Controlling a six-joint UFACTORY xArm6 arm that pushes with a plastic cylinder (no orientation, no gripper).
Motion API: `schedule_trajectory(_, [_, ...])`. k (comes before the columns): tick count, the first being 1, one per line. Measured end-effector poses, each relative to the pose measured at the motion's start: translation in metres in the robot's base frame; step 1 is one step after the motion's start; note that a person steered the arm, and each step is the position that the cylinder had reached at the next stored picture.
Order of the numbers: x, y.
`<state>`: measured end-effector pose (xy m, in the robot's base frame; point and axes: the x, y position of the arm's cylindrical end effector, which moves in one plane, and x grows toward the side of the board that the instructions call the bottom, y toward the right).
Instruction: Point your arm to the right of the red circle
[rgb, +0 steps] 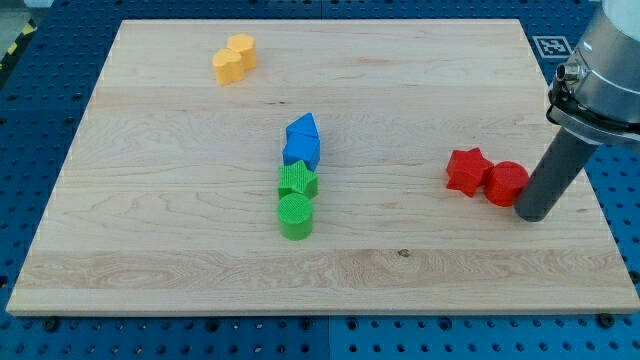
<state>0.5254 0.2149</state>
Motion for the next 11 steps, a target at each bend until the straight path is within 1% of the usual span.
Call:
schedule_trajectory(1, [0.005,-0.014])
schedule_trajectory(2, [-0.013,-0.011])
schedule_trajectory(3, [-0.015,-0.01])
schedule_trajectory(4, [-0.01,-0.01])
schedule_trajectory(5, [0.012,-0.015])
schedule_trajectory(6, [-0.002,-0.028])
schedule_trajectory(7, [-0.01,-0.028])
schedule_trajectory(9, [-0.015,-0.028])
schedule_trajectory(10, [-0.013,-0.025])
schedule_trajectory(11, [0.004,-0.007])
